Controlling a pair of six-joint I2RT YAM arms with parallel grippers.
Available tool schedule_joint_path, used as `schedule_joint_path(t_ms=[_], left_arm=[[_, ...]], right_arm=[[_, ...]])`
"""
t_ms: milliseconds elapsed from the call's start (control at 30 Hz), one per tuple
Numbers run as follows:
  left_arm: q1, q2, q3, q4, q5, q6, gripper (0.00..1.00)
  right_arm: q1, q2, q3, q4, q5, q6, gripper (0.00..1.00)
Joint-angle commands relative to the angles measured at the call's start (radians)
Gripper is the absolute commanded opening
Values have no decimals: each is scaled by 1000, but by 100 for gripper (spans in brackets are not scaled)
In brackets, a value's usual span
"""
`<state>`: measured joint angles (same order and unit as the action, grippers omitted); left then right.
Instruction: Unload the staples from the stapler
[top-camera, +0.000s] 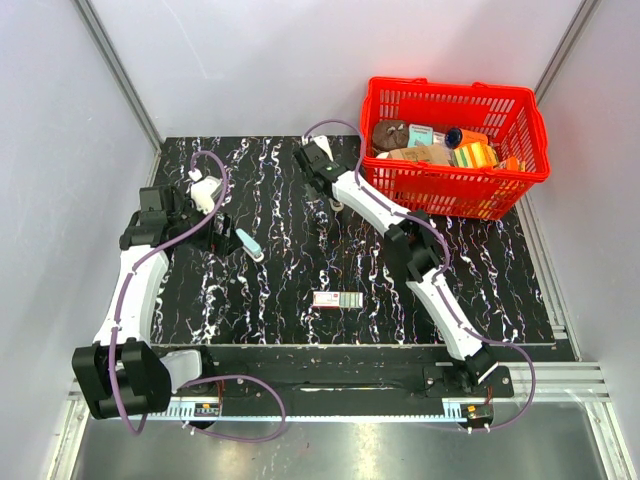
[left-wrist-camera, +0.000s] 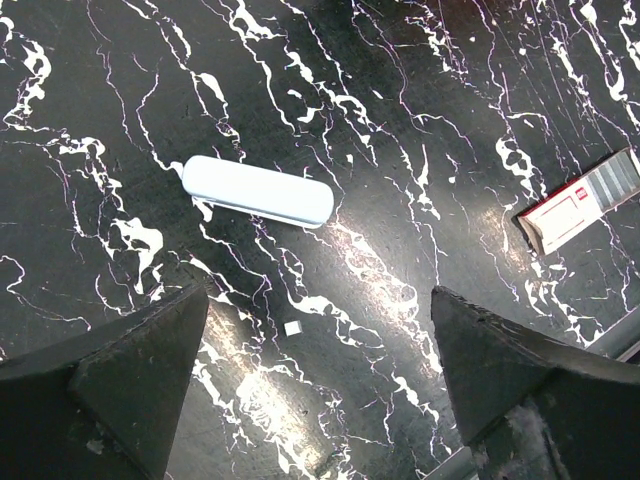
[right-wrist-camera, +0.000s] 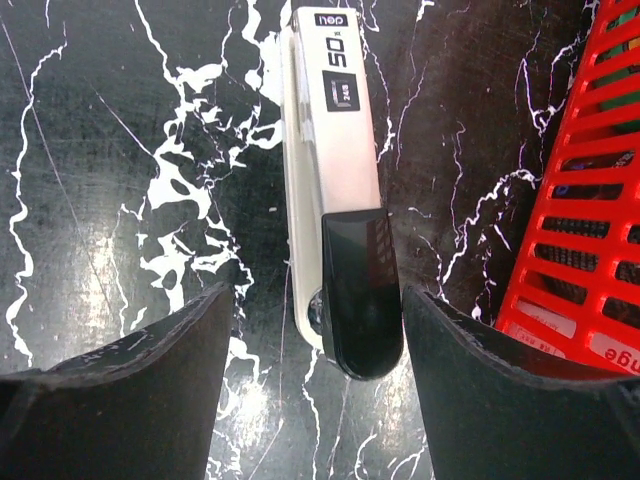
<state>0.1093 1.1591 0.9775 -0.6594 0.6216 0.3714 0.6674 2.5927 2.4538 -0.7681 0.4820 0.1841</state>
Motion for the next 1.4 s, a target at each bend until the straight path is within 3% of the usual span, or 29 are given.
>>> schedule_joint_path(t_ms=[0, 367, 633, 900, 1000, 1133, 1367], left_arm=[[-5, -18, 9, -2, -23, 20, 99], [-25, 2, -2, 32, -59, -49, 99], [-74, -25, -11, 40, -42, -97, 99], [-103, -47, -14, 15, -22, -111, 99], [-169, 0, -26, 12, -11, -118, 99], [-275, 45, -75, 87, -100, -150, 99], [-324, 117, -112, 245, -42, -245, 99]], right_arm=[[4, 14, 10, 59, 53, -15, 72], [26, -46, -131, 108, -5, 64, 25], [164, -276, -458, 197, 38, 187, 7], [233, -480, -674, 207, -3, 363, 0], [242, -519, -702, 207, -14, 403, 0], [242, -592, -734, 231, -8, 478, 0], [244, -781, -961, 473, 3, 682, 0]])
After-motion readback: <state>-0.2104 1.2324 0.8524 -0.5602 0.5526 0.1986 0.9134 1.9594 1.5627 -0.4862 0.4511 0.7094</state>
